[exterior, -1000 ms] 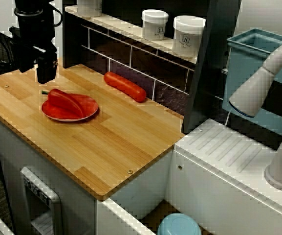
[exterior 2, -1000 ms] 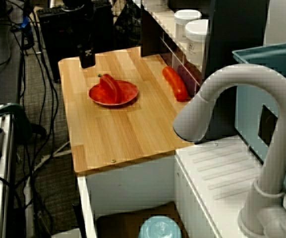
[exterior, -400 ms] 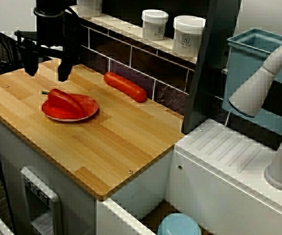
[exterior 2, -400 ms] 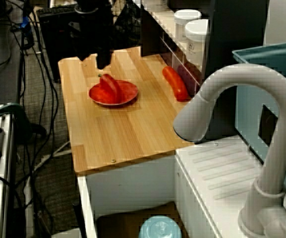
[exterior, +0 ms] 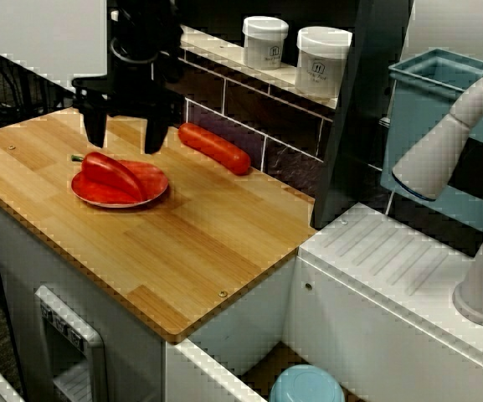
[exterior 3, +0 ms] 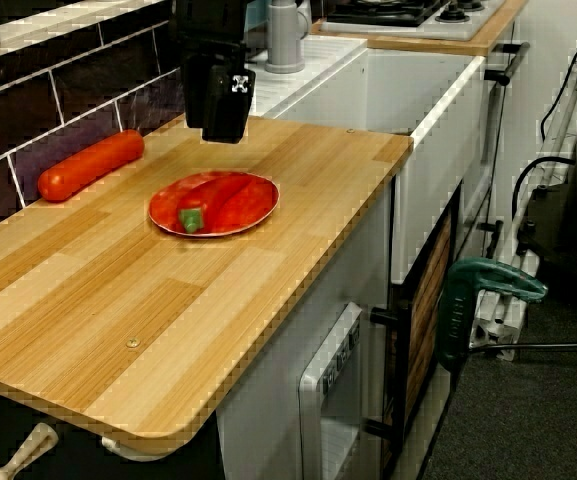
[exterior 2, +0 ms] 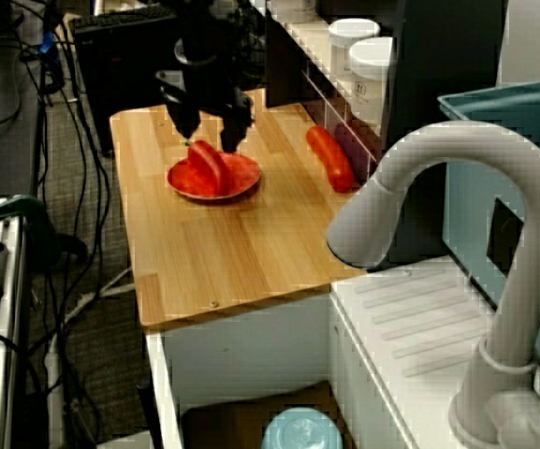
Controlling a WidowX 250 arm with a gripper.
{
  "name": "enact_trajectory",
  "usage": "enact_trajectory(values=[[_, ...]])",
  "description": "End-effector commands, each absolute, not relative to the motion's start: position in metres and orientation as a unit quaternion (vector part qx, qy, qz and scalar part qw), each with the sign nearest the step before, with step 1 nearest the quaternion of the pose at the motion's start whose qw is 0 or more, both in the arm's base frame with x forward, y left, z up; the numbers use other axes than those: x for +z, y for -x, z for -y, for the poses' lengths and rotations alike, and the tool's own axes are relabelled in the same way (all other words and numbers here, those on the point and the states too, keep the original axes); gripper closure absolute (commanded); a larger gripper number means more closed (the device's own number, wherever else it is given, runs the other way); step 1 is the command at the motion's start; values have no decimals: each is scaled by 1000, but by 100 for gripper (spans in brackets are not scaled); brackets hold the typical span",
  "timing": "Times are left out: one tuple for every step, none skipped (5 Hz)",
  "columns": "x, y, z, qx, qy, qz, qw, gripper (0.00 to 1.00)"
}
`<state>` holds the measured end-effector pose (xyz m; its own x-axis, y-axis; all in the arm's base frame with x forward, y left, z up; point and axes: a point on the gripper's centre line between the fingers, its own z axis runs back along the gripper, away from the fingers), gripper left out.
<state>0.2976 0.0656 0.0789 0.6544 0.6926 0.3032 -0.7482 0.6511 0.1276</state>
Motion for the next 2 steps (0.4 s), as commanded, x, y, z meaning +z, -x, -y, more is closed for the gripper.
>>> enact_trajectory(values=[[64, -307, -60, 413, -137, 127, 891, 0], [69, -302, -61, 410, -131, 118, 895, 0]])
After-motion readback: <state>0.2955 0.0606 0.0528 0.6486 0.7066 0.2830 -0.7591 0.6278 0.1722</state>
